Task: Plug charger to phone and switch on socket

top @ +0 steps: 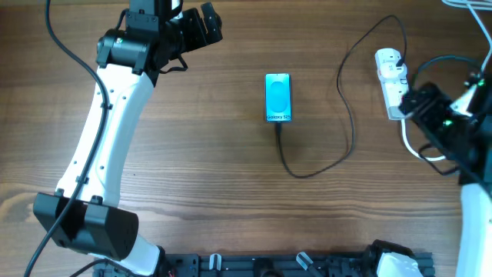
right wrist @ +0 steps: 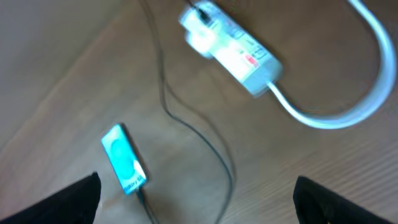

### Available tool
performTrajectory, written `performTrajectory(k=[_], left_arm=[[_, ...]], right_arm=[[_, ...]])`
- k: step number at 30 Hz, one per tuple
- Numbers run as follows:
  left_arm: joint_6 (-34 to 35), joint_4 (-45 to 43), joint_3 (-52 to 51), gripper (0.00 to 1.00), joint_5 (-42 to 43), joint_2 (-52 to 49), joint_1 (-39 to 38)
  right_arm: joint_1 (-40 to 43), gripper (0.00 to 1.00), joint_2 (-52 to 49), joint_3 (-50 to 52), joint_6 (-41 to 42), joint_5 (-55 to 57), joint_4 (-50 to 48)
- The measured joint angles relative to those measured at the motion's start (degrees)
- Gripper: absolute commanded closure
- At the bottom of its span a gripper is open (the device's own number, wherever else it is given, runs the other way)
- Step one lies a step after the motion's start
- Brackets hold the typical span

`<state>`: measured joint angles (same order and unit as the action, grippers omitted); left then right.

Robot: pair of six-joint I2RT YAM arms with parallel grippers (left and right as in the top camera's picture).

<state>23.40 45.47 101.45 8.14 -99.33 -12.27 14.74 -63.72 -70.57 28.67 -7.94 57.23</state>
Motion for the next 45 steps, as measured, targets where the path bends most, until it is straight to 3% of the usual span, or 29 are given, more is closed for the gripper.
performTrajectory(k=[3,7,13,17,26,31,45], left_arm=[[0.0,0.0,0.0,0.0,0.0,0.0,0.0],[0.0,0.0,0.0,0.0,0.0,0.0,0.0],[0.0,-0.1,0.0,0.0,-0.2,0.0,0.0],[0.0,0.0,0.0,0.0,-0.2,0.0,0.0],[0.0,0.0,0.0,0.0,-0.2,0.0,0.0],[0.0,0.0,0.0,0.0,-0.2,0.0,0.0],[0.0,0.0,0.0,0.0,-0.2,0.0,0.0]], right_arm=[[-3.1,0.0,8.6,11.3,-6.6,-1.4,-11.0],[-5.8,0.0,28.3,29.1,-14.8,-5.2,-28.4],[-10.4,0.0,48.9,52.4,-18.5,-7.1,-45.2],[-13.1,0.01,56.3,62.2,-18.6,-7.7,-53.8],[-17.5,0.01,62.6,70.0,-18.6,-6.6,-62.1],[-18.7,0.0,62.7,70.2,-18.6,-4.8,-57.9],[-18.7,0.0,62.7,70.2,-18.9,-2.4,-57.7]])
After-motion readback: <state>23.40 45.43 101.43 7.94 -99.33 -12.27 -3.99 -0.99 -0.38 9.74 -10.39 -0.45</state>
